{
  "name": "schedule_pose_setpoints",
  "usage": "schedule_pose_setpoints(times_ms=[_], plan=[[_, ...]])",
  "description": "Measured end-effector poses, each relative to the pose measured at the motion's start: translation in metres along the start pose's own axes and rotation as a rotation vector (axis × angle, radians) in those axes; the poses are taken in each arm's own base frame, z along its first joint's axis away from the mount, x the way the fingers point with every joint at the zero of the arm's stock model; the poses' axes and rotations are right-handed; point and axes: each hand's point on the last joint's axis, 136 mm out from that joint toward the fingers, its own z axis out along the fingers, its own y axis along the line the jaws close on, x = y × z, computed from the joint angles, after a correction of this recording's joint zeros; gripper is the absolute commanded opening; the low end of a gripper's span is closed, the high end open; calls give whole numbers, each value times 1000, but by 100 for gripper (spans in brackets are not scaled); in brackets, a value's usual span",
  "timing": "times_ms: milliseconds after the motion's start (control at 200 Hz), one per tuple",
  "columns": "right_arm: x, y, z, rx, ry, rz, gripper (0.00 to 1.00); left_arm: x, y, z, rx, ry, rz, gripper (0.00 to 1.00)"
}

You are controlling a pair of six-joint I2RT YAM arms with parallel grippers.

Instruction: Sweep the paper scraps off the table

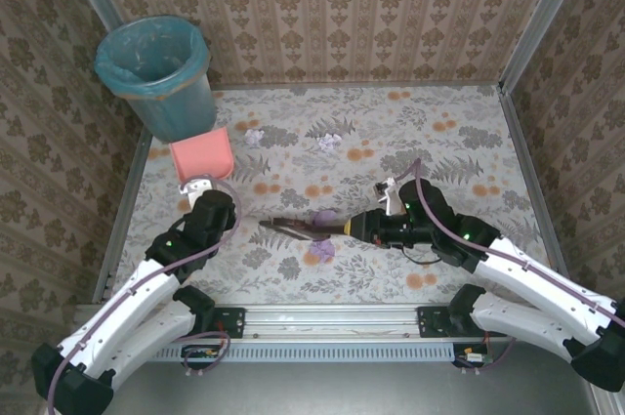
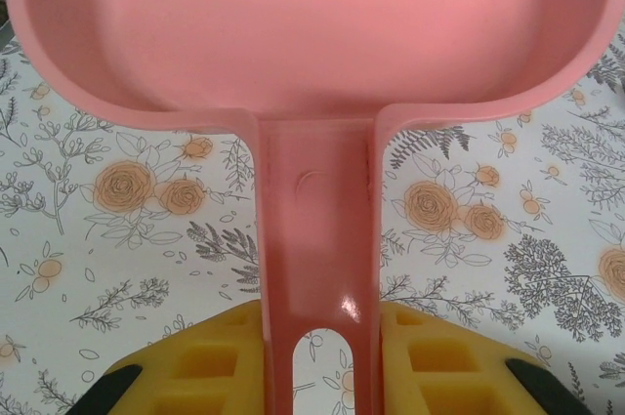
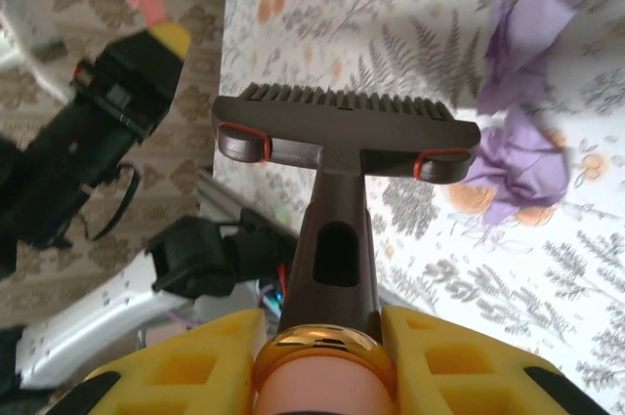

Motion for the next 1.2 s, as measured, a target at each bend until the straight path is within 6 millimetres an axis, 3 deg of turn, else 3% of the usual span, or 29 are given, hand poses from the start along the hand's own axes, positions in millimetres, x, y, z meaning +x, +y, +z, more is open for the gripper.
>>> schedule_pose_setpoints(times_ms=[285,500,745,875,1080,1200], plan=[[-35,-50,-2,77,-189,196,0,1,2,0,-1,3,-3,0],[-61,-80,-39,73,-411,344,0,3,-1,-1,15,12,-5,0],[-69,-106,-73,106,-553,429,0,4,-3,-2,35,20,-9,0],[-70,-97,-82,141,-531,393,0,4,-3,-2,39,24,-11,0],[-74,-53,-103,124,-485,242,0,6,-6,-2,52,34,-11,0],[-73,-40,-114,136,-471,169,0,6,-12,-2,83,40,-12,0]])
